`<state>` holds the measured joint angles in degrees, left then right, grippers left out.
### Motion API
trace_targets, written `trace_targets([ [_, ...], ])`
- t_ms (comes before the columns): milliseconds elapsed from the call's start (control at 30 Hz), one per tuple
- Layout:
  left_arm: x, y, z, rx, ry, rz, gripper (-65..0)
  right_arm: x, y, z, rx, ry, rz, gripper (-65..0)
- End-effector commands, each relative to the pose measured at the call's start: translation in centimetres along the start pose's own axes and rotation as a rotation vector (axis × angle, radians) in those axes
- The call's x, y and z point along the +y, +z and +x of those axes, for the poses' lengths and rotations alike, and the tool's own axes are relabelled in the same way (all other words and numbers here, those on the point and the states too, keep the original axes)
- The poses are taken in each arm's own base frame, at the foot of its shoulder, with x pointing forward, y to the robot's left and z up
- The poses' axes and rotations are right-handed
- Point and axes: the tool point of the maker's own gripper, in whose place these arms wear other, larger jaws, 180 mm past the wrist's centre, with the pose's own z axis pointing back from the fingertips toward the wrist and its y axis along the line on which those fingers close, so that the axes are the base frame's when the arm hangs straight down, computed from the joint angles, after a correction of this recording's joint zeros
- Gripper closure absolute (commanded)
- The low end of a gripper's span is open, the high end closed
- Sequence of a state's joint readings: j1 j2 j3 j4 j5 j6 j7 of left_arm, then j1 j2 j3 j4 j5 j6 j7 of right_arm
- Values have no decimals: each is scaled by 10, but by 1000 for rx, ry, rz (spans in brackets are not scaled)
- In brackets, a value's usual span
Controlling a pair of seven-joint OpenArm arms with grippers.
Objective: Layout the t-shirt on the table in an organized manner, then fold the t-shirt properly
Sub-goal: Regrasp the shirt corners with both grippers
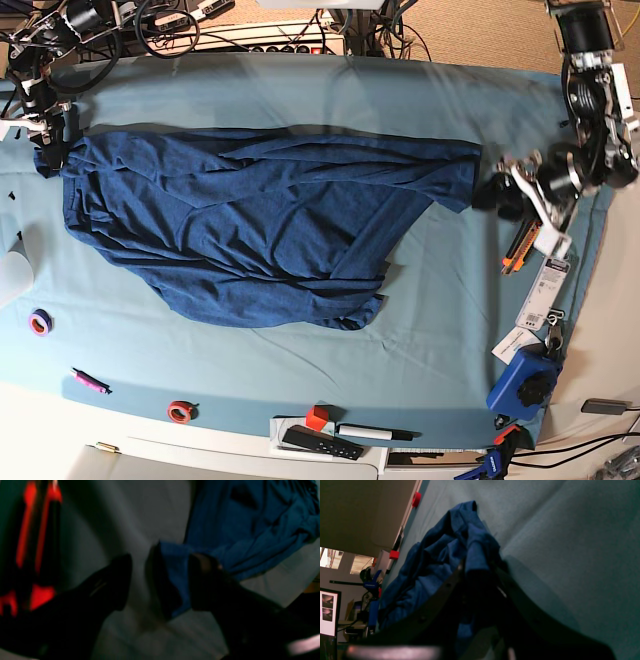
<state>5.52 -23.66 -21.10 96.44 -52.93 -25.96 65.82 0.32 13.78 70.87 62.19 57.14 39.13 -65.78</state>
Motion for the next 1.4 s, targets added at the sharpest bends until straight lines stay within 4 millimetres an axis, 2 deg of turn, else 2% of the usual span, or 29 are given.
trace_targets([
  [0,4,6,7,-24,1,14,-411,2,-4,-15,57,-31,6,0],
  [233,18,-2,-46,56,149,11,-427,2,-4,-15,57,-31,7,0],
  [367,6,-9,-57,57,223,-97,-427,2,-4,-16,60,-32,7,0],
  [467,-10,-13,-58,54,237,-165,-427,2,-4,-16,60,-32,6,0],
  [633,-23,-20,-58,44,239,-204,-425,1,-4,-16,61,-31,6,0],
  [800,-25,-21,-56,39,241,-209,-425,2,-4,-16,60,-32,7,0],
  [1133,-23,-24,-35,6,221,-210,-424,2,-4,-16,60,-32,7,0],
  [1267,-36,-31,-42,45,202,-243,-392,2,-4,-16,60,-32,7,0],
  [1367,-51,-40,-50,87,176,-277,-392,2,-4,-16,60,-32,7,0],
])
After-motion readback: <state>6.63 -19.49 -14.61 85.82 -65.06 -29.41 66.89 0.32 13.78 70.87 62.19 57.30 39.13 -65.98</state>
